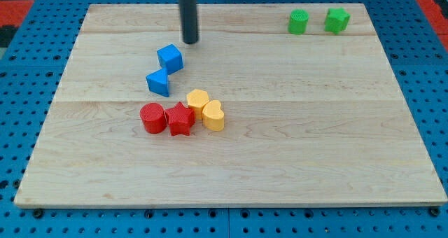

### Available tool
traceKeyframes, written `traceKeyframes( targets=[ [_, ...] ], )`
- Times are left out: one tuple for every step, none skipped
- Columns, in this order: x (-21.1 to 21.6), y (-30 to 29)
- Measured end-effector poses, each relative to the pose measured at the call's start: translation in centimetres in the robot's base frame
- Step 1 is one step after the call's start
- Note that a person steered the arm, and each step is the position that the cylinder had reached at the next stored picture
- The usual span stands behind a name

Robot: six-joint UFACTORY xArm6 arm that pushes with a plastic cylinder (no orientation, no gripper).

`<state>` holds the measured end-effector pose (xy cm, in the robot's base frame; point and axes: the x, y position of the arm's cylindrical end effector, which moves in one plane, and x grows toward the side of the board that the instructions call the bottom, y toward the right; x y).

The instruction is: Move the yellow heart and yellow hexagon slightly up and left a bit

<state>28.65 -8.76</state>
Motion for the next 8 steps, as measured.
traceKeyframes(
  targets=[
    [3.3, -1.0],
    [5.8, 0.8],
    [11.9, 0.7],
    [12.6, 2.2],
    [9.5, 11.1],
    [15.4, 19.7],
    [22.8, 18.6],
    [24.3, 12.6]
  ],
)
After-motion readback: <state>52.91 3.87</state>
